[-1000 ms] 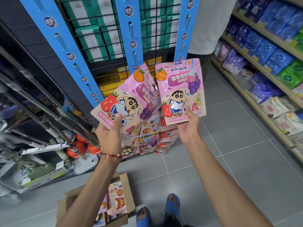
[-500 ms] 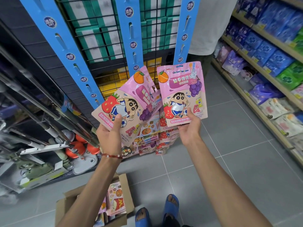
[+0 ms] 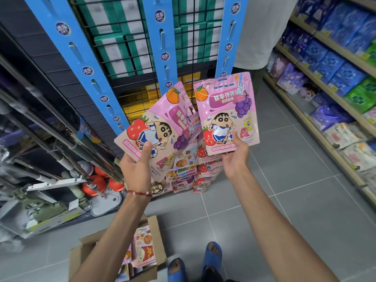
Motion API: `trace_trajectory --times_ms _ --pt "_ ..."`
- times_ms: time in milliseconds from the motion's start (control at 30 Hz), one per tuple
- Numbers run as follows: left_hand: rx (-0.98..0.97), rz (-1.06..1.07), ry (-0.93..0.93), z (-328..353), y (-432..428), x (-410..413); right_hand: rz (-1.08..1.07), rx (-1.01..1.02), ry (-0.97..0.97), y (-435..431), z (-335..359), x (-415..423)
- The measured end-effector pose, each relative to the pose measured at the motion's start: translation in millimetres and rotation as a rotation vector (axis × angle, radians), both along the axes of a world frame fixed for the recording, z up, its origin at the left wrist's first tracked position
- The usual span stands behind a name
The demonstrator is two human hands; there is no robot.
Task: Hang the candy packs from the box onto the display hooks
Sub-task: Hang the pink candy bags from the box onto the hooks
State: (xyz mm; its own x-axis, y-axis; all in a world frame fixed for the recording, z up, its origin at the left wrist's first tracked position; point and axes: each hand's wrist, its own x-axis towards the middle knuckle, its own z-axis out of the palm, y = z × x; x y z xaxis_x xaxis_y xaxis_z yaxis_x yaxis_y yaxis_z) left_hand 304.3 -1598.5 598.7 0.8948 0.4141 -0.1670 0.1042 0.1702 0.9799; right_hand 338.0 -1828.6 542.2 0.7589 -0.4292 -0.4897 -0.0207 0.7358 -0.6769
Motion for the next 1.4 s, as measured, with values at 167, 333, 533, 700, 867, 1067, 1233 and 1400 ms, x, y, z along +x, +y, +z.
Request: trace_trajectory --times_ms 167,333,533,700,867,1067,1233,1400 --pt "-0.018 0.003 0.000 -0.5 -3.5 -1.6 -0.010 0.018 0.023 -1.0 -4.7 -2.4" --pt "-0.038 0.001 -0.013 0.1 -6.0 -2.9 -0.008 0.028 0.025 -2.3 -5.7 -4.1" --pt "-0.017 -0.005 -0.022 -1.2 -6.4 -4.5 -0.011 0.023 0.015 -5.0 -7.6 -8.1" --pt "-0.028 0.005 -0.015 0.0 -6.9 -3.7 -0.039 -0.013 -0.008 -10.0 -3.9 -12.2" --pt "-0.029 -0.001 -0.020 5.1 -9.2 -2.0 -0.060 -0.043 -0.033 -14.5 -1.7 -15.0" --pt "-0.041 -0.009 -0.007 6.1 -16.5 -1.6 -0.076 -0.044 -0.032 -13.2 1.5 -15.3" --pt "-0.056 -0.017 -0.021 4.6 -18.1 -2.8 -0.080 -0.038 -0.040 -15.6 -0.6 -15.3" --pt "-0.058 -0.016 -0.012 2.9 -19.0 -2.8 -0.073 -0.048 -0.006 -17.1 -3.1 -17.9"
